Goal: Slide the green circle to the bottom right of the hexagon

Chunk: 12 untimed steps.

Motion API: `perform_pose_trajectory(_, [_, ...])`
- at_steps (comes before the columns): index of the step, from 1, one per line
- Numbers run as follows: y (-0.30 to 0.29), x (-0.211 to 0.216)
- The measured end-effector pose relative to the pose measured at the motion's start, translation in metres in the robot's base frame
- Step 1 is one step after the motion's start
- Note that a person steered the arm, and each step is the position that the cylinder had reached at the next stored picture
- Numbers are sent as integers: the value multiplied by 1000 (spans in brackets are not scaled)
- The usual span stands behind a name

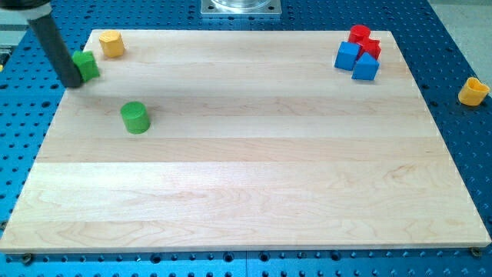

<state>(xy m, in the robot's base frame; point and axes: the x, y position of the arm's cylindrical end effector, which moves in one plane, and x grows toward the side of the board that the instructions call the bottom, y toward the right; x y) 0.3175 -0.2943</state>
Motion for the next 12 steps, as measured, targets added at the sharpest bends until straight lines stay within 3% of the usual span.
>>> perform_pose_trajectory(1, [11,-10])
perform_pose_trajectory(2, [36,27])
perform_pose_trajectory(3, [166,29])
perform_pose_trajectory(4, [151,115])
perform_pose_trajectory(5, [131,121])
perform_pose_trajectory(6, [165,175])
perform_pose_trajectory(7, [70,172])
perform_pose_trajectory(8, [112,80])
perform_pose_trajectory(9, [138,111])
perform_pose_trajectory(10, [163,114])
perform_pose_trajectory(11, [144,35])
perform_pose_trajectory(12, [179,72])
